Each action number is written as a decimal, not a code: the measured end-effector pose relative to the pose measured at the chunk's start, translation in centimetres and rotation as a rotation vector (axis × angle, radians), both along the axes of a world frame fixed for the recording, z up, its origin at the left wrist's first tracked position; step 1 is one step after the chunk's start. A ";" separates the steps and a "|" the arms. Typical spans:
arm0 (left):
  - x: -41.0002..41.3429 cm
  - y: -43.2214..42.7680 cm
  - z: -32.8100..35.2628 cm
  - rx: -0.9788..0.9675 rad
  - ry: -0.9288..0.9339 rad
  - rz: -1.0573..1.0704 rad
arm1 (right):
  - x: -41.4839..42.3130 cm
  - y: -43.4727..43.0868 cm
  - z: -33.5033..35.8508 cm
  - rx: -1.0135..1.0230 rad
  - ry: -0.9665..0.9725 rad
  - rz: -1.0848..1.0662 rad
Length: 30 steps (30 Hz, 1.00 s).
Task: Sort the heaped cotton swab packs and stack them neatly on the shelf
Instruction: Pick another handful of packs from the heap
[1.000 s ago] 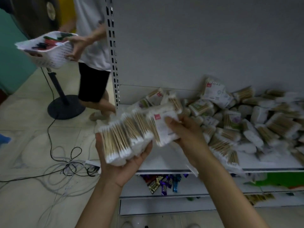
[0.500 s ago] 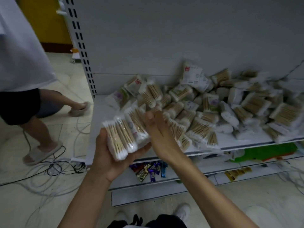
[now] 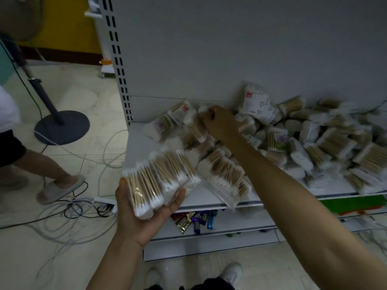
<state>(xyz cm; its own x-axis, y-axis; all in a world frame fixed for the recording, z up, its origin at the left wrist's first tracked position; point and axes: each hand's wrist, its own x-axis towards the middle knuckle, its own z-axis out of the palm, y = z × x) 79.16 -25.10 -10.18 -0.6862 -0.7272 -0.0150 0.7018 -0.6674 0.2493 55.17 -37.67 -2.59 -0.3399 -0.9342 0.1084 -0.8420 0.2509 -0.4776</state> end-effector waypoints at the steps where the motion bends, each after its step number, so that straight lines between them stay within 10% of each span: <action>1: -0.1 0.0 0.2 -0.010 0.005 -0.014 | -0.2 0.1 0.0 -0.038 -0.010 -0.012; 13: -8.5 0.8 5.4 0.074 -0.018 -0.091 | -2.1 18.4 6.8 -0.391 -0.710 -0.196; 17: -14.3 5.3 6.3 -0.201 -0.047 -0.129 | -4.6 25.8 6.1 -0.414 -0.673 -0.171; 30: -37.0 25.6 5.1 -0.174 0.100 -0.685 | -23.4 51.1 4.3 -0.453 -0.579 -0.496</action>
